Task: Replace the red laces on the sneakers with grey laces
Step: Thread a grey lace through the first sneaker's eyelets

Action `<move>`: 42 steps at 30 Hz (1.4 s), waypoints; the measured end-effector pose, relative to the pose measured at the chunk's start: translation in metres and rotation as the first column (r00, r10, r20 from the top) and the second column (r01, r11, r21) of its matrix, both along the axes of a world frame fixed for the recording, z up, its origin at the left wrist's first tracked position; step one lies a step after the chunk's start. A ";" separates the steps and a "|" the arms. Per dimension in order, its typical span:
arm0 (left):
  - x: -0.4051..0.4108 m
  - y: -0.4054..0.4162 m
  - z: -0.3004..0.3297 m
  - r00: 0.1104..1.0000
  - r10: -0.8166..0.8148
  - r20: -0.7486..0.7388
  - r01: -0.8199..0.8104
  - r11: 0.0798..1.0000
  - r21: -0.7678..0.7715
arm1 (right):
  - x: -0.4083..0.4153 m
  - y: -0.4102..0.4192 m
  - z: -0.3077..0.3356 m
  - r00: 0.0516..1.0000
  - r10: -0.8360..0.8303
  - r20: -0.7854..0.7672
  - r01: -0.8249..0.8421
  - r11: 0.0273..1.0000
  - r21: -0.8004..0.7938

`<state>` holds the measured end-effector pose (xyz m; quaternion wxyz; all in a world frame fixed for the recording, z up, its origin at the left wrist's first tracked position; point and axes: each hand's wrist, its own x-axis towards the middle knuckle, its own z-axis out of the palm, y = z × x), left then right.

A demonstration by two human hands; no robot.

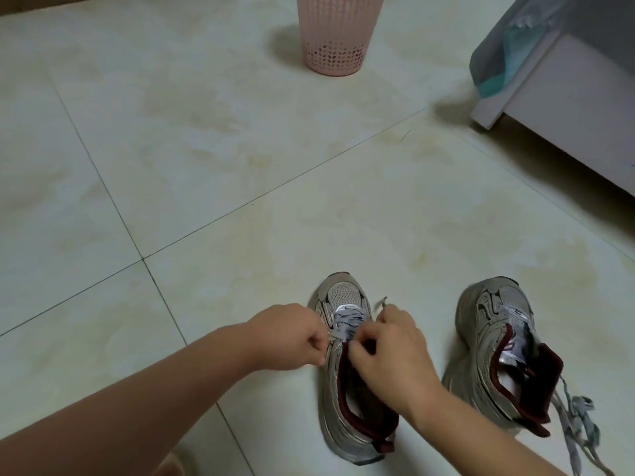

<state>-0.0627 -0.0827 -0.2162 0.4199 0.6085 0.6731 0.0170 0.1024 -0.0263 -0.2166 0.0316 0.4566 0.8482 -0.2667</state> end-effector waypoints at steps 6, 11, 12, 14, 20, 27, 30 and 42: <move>0.012 0.005 -0.013 0.953 0.282 -0.109 -0.251 0.940 0.232 | -0.011 -0.004 -0.011 0.992 -0.038 0.119 0.052 0.992 -0.117; 0.022 0.006 -0.020 0.928 0.372 -0.036 -0.351 0.901 0.255 | -0.009 0.005 -0.017 0.981 -0.172 -0.084 0.132 0.925 -0.356; 0.024 0.006 -0.021 0.931 0.362 -0.037 -0.342 0.905 0.253 | -0.008 0.005 -0.018 0.975 -0.185 -0.121 0.126 0.917 -0.379; 0.027 0.006 -0.023 0.936 0.350 -0.040 -0.329 0.910 0.253 | -0.006 0.005 -0.019 0.966 -0.186 -0.179 0.102 0.913 -0.396; 0.028 0.008 -0.024 0.932 0.358 -0.049 -0.338 0.912 0.235 | -0.004 0.006 -0.021 0.949 -0.176 -0.262 0.048 0.901 -0.430; 0.031 0.012 -0.023 0.925 0.337 -0.175 -0.296 0.929 0.222 | -0.006 0.009 -0.026 0.946 -0.220 -0.237 0.097 0.893 -0.440; 0.035 0.017 -0.022 0.925 0.191 -0.330 -0.122 0.968 0.219 | -0.005 0.009 -0.029 0.961 -0.177 -0.211 0.080 0.912 -0.401; 0.029 0.009 -0.036 0.784 0.532 0.319 -0.544 0.837 -0.059 | -0.005 0.010 -0.033 0.993 -0.083 -0.084 0.063 0.974 -0.215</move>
